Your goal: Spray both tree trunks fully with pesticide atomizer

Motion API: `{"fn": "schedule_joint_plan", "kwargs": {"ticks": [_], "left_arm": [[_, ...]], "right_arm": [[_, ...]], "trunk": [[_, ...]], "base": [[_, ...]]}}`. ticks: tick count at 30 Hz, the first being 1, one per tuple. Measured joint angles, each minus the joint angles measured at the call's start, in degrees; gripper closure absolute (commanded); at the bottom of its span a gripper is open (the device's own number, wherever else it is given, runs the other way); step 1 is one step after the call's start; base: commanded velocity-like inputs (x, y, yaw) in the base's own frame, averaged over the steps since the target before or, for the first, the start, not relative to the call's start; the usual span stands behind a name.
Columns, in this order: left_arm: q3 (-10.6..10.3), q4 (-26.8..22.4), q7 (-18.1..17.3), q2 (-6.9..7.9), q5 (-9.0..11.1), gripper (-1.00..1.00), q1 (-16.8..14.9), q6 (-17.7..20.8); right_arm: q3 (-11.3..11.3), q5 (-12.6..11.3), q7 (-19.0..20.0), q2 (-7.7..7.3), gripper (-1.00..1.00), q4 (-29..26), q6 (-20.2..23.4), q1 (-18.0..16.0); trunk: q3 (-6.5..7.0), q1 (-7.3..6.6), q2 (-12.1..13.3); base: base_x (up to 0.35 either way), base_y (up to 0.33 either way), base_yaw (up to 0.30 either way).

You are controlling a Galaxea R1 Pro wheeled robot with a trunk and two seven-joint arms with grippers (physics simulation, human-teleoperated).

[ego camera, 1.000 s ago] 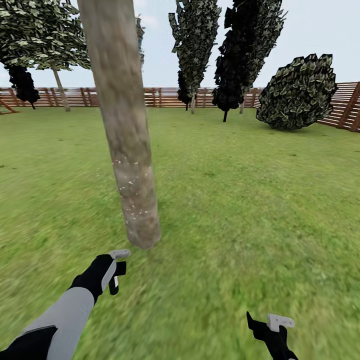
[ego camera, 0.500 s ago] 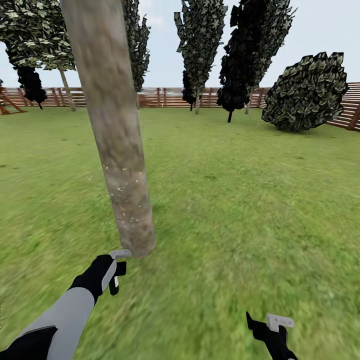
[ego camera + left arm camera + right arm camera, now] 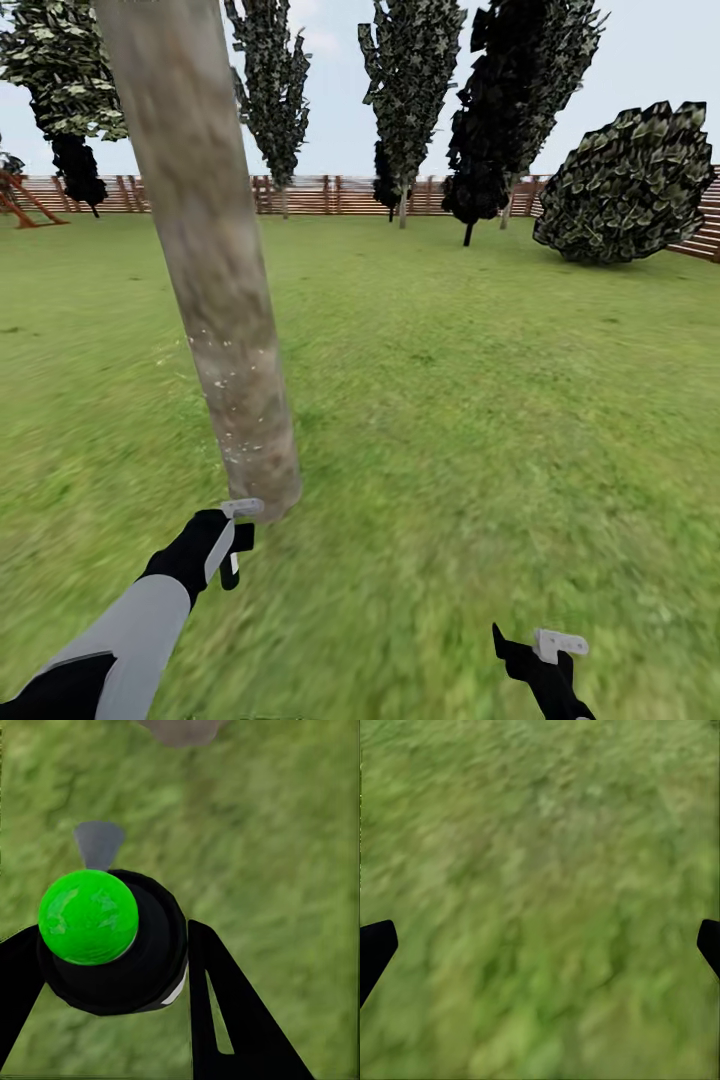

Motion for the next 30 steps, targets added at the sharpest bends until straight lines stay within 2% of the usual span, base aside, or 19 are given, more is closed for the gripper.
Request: {"fn": "schedule_joint_plan", "kwargs": {"ticks": [12,22,30], "left_arm": [[0.0,0.0,0.0,0.00,0.0,1.00,0.0,0.1],[0.1,0.0,0.0,0.13,0.1,1.00,0.0,0.2],[0.1,0.0,0.0,0.19,0.1,1.00,0.0,0.2]], "right_arm": [[0.0,0.1,0.0,0.00,-1.00,0.0,0.0,0.0],[0.0,0.1,0.0,0.00,-1.00,0.0,0.0,0.0],[0.0,0.2,0.0,0.00,-1.00,0.0,0.0,0.0]], "trunk": [[0.00,0.00,0.0],[0.00,0.00,0.0],[0.00,0.00,0.0]], "base": [[0.017,-0.253,0.271],[0.083,-0.269,0.028],[0.124,-0.269,0.250]]}}
